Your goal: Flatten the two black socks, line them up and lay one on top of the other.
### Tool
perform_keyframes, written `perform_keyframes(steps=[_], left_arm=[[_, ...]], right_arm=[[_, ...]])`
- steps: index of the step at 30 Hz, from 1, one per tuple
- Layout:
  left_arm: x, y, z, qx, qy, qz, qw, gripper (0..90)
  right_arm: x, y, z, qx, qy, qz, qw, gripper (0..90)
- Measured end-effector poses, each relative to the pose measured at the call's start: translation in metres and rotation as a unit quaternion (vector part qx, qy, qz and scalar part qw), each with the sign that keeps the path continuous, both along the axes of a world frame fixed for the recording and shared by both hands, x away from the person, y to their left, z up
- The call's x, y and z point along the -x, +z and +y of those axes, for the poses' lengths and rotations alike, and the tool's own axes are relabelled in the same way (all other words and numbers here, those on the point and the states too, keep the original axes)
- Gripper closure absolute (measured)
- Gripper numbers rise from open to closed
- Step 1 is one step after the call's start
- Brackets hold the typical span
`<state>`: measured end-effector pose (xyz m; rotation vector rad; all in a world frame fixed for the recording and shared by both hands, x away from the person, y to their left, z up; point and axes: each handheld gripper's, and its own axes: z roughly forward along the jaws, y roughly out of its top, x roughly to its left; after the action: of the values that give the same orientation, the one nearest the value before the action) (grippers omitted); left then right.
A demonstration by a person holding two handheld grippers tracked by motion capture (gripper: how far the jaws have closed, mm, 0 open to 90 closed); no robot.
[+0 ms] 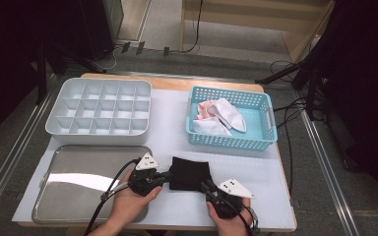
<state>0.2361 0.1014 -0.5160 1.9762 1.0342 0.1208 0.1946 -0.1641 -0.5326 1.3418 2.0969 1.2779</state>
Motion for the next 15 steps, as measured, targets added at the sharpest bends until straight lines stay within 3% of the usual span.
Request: perform_keyframes(steps=[5, 9, 11, 15], left_arm=[[0.002, 0.011, 0.007, 0.023, 0.007, -0.012, 0.9996, 75.1], [0.005, 0.016, 0.007, 0.037, 0.006, -0.021, 0.9991, 71.9], [0.007, 0.016, 0.003, 0.032, 0.002, -0.025, 0.9992, 71.6], [0.008, 0.01, -0.006, 0.003, -0.004, -0.027, 0.9996, 73.0]], right_arm=[[0.003, 0.007, -0.007, -0.03, -0.007, -0.011, 0.9995, 72.7], [0.004, 0.009, -0.015, -0.042, -0.019, -0.016, 0.9988, 72.8], [0.004, 0.008, -0.019, -0.044, -0.024, -0.016, 0.9986, 72.9], [0.004, 0.008, -0.018, -0.044, -0.021, -0.015, 0.9987, 72.7]])
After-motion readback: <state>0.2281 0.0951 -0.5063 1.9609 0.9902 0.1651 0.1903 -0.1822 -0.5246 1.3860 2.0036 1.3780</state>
